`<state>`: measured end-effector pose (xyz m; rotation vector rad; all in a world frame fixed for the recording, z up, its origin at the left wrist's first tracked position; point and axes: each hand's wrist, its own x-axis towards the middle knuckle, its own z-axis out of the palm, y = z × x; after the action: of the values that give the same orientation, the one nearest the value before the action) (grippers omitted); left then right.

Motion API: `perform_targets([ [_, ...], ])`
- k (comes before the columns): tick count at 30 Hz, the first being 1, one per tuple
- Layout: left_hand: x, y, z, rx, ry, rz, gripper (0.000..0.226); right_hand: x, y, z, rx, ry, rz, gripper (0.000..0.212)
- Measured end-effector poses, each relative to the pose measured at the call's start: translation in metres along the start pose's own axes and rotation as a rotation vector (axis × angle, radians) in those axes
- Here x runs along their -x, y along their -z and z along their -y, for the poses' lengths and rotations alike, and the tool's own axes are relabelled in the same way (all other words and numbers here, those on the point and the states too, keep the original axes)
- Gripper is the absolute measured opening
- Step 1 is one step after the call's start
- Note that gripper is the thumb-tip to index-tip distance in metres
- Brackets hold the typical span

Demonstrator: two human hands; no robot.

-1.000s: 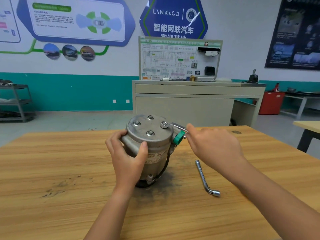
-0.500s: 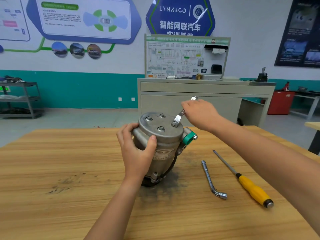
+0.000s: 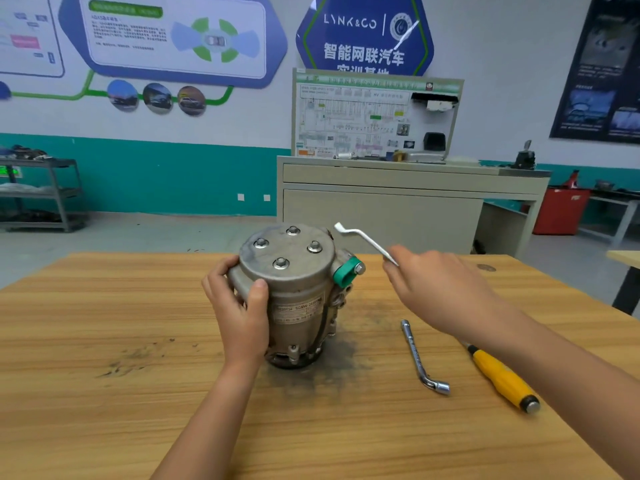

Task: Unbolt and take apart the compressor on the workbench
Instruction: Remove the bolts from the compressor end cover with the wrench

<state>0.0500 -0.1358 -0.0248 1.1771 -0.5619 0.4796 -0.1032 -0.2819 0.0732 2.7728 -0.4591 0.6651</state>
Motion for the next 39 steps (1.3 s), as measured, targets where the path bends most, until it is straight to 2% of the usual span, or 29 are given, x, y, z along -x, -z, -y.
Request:
perform_targets([
  [3, 0.008, -0.003, -0.004, 0.006, -0.015, -0.029, 0.041, 0.001, 0.006, 0.012, 0.124, 0.05, -0.014, 0.016],
  [7, 0.015, -0.009, -0.007, 0.01, -0.028, -0.054, 0.046, -0.004, 0.009, 0.02, 0.202, 0.072, 0.025, 0.017],
  [13, 0.016, -0.013, -0.01, -0.001, -0.036, -0.062, 0.046, -0.008, 0.019, 0.032, 0.356, 0.157, 0.058, 0.04],
  [19, 0.012, -0.007, -0.008, -0.014, -0.021, -0.022, 0.045, -0.009, 0.03, 0.039, 0.496, 0.231, 0.173, 0.045],
  [25, 0.008, -0.005, -0.006, -0.047, -0.037, 0.01, 0.044, -0.015, 0.041, 0.04, 0.502, 0.266, 0.168, 0.02],
  [27, 0.007, -0.003, -0.005, -0.028, -0.029, 0.006, 0.044, -0.013, 0.037, 0.034, 0.488, 0.287, 0.134, 0.023],
  [29, 0.004, 0.0, -0.005, 0.004, -0.008, 0.005, 0.043, -0.011, 0.026, 0.023, 0.435, 0.266, 0.073, 0.036],
  [32, -0.002, 0.003, -0.007, 0.022, 0.021, 0.051, 0.045, -0.015, 0.013, -0.002, 0.327, 0.261, -0.082, 0.022],
  [35, -0.007, -0.002, -0.01, 0.049, 0.022, 0.092, 0.047, -0.031, -0.009, -0.028, 0.179, 0.311, -0.349, 0.026],
  [37, -0.009, -0.007, -0.01, 0.071, 0.011, 0.111, 0.047, -0.053, -0.027, -0.034, 0.133, 0.224, -0.434, 0.03],
  [39, -0.01, -0.012, -0.009, 0.075, 0.008, 0.135, 0.047, -0.079, -0.038, -0.028, 0.095, 0.185, -0.427, 0.032],
])
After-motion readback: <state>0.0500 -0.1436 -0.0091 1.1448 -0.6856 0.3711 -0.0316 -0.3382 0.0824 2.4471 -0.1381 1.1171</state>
